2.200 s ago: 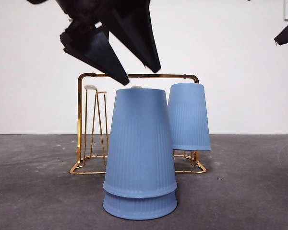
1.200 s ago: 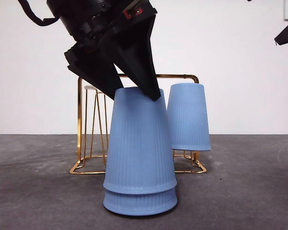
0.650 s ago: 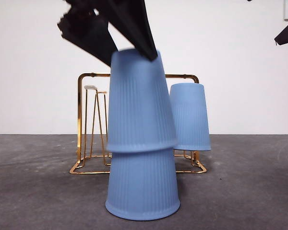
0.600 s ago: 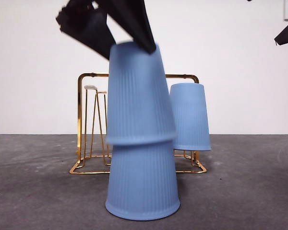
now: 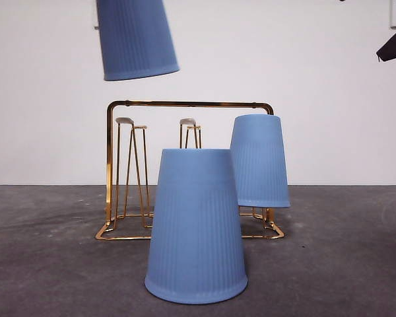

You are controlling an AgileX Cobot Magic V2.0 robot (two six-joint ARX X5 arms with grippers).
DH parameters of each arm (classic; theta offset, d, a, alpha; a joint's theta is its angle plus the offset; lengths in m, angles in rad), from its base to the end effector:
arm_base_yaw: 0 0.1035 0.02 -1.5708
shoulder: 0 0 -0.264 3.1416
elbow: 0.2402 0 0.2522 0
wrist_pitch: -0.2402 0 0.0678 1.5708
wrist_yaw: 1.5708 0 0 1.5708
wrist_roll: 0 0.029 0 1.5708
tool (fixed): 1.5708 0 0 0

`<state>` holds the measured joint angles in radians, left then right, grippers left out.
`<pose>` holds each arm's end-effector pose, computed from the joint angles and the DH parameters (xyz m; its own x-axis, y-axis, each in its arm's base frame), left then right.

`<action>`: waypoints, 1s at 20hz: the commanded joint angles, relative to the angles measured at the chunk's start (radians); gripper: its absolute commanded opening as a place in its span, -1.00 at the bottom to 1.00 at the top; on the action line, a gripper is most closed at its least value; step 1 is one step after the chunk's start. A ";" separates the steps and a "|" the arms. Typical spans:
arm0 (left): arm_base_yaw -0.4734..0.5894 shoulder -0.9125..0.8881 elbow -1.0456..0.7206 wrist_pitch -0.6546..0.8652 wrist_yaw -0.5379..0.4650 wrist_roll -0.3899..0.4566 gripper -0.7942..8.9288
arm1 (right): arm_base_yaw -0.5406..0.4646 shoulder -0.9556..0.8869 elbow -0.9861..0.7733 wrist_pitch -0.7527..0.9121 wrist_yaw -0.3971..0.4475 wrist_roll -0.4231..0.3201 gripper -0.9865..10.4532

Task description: Pick the top cup and place it on cupholder, pick up the mid cup and place it on cupholder, last pick the bottom cup and place it on cupholder.

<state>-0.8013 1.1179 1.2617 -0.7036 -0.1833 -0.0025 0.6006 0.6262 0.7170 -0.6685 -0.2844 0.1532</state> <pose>0.1568 -0.1543 0.3842 0.7106 -0.4716 -0.5221 0.5978 0.7960 0.0947 0.0983 0.0772 0.2880 0.5048 0.6859 -0.5242 -0.6590 0.6984 0.2793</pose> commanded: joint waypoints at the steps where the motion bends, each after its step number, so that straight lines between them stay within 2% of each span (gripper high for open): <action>1: 0.044 0.015 0.022 0.011 -0.005 -0.011 -0.54 | 0.006 0.005 0.009 0.010 0.003 -0.015 0.00; 5: 0.132 0.059 0.022 0.015 0.000 -0.018 -0.54 | 0.006 0.005 0.009 0.010 0.004 -0.015 0.00; 9: 0.187 0.148 0.022 0.019 0.106 -0.033 -0.54 | 0.006 0.006 0.009 0.010 0.004 -0.021 0.00; 20: 0.240 0.406 0.022 0.021 0.160 -0.036 -0.52 | 0.006 0.006 0.009 0.011 0.004 -0.024 0.00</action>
<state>-0.5583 1.5085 1.2617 -0.6975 -0.0235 -0.0292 0.6006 0.6262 0.7174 -0.6685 -0.2840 0.1379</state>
